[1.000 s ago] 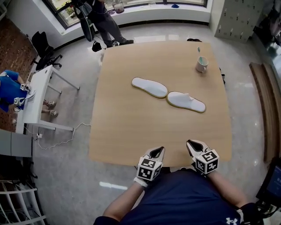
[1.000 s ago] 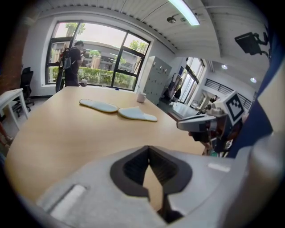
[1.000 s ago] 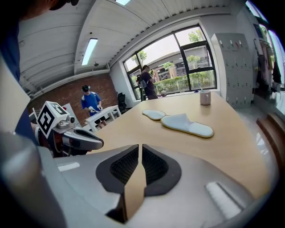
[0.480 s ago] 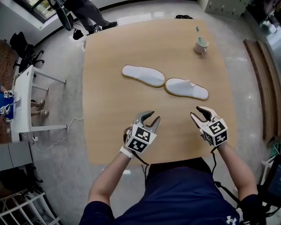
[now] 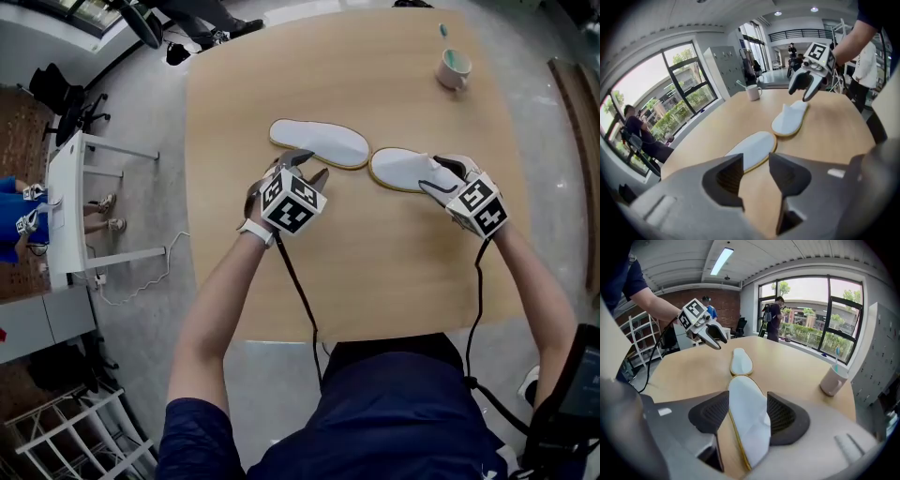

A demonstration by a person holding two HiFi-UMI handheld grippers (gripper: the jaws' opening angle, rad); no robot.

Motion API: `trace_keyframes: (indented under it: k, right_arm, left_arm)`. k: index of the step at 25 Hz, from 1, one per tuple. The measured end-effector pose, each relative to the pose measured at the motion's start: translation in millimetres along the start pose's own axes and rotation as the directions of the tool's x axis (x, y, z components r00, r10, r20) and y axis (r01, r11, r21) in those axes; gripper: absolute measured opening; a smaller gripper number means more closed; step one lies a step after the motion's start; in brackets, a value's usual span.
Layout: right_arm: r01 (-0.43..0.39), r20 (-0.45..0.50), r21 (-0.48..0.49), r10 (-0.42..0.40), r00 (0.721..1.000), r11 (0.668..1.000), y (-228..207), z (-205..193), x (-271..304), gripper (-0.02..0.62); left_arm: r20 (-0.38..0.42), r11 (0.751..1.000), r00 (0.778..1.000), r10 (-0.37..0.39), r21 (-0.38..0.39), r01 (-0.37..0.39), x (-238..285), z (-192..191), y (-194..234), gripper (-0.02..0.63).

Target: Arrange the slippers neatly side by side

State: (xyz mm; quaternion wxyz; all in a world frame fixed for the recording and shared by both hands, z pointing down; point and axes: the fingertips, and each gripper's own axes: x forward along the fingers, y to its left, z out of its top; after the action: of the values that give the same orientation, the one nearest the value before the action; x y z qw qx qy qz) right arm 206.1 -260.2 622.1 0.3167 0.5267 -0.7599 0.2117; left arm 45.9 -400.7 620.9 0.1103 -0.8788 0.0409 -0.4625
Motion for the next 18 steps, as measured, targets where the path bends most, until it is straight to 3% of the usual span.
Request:
trace_keyframes:
  k: [4,7,11,14,18]
  right_arm:
    - [-0.059,-0.017,-0.044,0.058,0.998,0.997,-7.4,-4.3,18.3,0.275]
    - [-0.114,-0.012,-0.078,0.113,0.994,0.990,-15.7,-4.7,23.2,0.290]
    - [-0.180,-0.049,-0.091,0.176,0.983,0.980,-22.0,-13.4,37.1,0.295]
    - [-0.250,-0.110,-0.130,0.237,0.965,0.959,-16.9,-21.1,43.7,0.296]
    - [-0.334,-0.183,-0.129,0.308,0.933,0.934,-0.1,-28.4,46.9,0.288]
  left_arm:
    - [-0.007,0.998,0.998,-0.057,0.008,0.057,23.6,-0.8,14.3,0.183]
    - [-0.020,0.988,0.994,-0.105,0.114,0.107,36.5,8.3,16.4,0.226]
    - [-0.098,0.949,0.981,-0.167,0.254,0.187,61.1,7.2,15.0,0.244]
    - [-0.149,0.916,0.964,-0.220,0.308,0.256,79.4,11.0,15.2,0.253]
    - [-0.237,0.883,0.920,-0.312,0.284,0.373,89.3,2.3,10.5,0.253]
